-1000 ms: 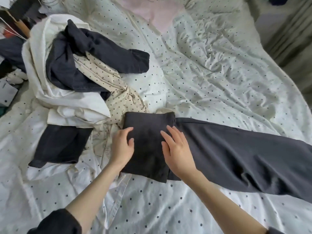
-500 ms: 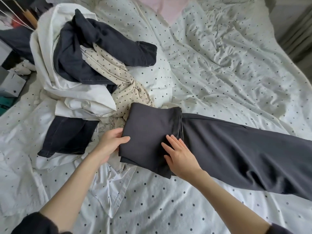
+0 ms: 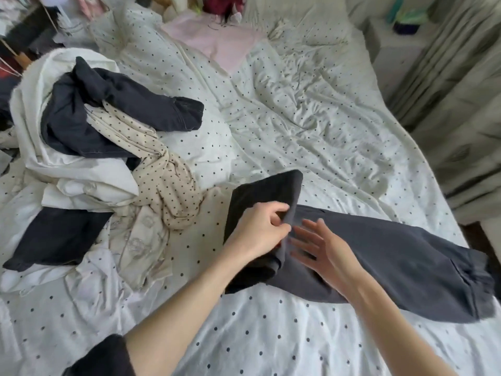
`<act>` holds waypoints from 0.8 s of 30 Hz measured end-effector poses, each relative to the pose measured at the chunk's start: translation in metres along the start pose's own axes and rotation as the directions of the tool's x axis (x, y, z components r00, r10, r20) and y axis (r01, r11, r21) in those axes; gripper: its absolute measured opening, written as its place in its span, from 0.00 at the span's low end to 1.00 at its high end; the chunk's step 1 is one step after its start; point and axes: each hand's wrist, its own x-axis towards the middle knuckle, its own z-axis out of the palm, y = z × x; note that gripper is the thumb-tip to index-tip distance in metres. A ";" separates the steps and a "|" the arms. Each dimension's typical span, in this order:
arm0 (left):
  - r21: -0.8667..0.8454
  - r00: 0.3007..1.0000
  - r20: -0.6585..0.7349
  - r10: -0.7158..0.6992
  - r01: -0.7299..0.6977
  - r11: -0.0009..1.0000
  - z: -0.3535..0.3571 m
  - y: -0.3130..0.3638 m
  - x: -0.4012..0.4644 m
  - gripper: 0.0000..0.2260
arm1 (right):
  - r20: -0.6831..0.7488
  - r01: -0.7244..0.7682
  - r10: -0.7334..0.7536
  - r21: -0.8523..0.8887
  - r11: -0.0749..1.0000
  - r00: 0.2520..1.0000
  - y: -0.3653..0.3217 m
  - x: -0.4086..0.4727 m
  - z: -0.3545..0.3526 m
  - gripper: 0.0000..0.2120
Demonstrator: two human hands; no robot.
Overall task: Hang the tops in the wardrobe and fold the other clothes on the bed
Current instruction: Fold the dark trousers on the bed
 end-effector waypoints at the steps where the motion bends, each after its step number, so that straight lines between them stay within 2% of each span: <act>1: 0.053 0.999 0.041 0.007 -0.009 0.999 0.021 0.003 0.001 0.18 | -0.023 0.012 -0.012 -0.014 1.000 1.000 0.000 0.000 -0.012 0.19; 3: 0.128 0.996 0.091 0.000 -0.011 0.992 0.052 0.002 0.003 0.18 | -0.082 0.005 -0.012 -0.088 0.996 0.997 0.003 0.001 -0.029 0.21; 4: 0.150 0.997 0.072 -0.015 0.004 0.989 0.060 -0.004 0.003 0.16 | -0.119 0.011 -0.027 -0.137 0.990 0.993 0.007 0.000 -0.034 0.21; 6: 0.188 0.997 -0.061 -0.053 0.063 0.980 0.056 -0.023 0.005 0.15 | -0.191 0.070 -0.136 -0.318 0.946 0.972 0.015 -0.001 -0.035 0.18; 7: 0.214 0.987 -0.140 -0.082 0.111 0.971 0.051 -0.034 0.007 0.15 | -0.208 0.125 -0.248 -0.473 0.872 0.946 0.020 -0.002 -0.036 0.17; 8: 0.234 0.969 -0.217 -0.118 0.170 0.957 0.043 -0.046 0.009 0.16 | -0.176 0.182 -0.371 -0.636 0.750 0.912 0.025 -0.002 -0.035 0.16; 10: 0.239 0.926 -0.306 -0.223 0.301 0.923 0.026 -0.070 0.012 0.19 | -0.028 0.280 -0.546 -0.836 0.473 0.837 0.034 -0.004 -0.027 0.15; 12: 0.092 0.889 -0.269 -0.371 0.407 0.909 0.016 -0.084 0.013 0.22 | 0.130 0.367 -0.609 -0.887 0.282 0.782 0.041 -0.005 -0.016 0.16; 15: -0.318 0.819 -0.142 -0.556 0.494 0.809 0.013 -0.094 0.010 0.21 | 0.298 0.427 -0.570 -0.899 0.102 0.765 0.053 -0.003 -0.001 0.18; 17: -0.471 0.788 -0.058 -0.614 0.520 0.712 0.008 -0.098 0.007 0.15 | 0.275 0.344 -0.508 -0.938 0.046 0.816 0.062 -0.001 0.002 0.21; 19: -0.507 0.787 0.037 -0.616 0.546 0.667 0.003 -0.103 0.003 0.09 | 0.203 0.237 -0.458 -0.971 0.017 0.865 0.069 0.000 0.001 0.24; 24: -0.456 0.836 0.016 -0.549 0.495 0.740 -0.004 -0.101 -0.019 0.21 | 0.093 0.136 -0.328 -0.984 0.112 0.940 0.081 -0.010 0.012 0.26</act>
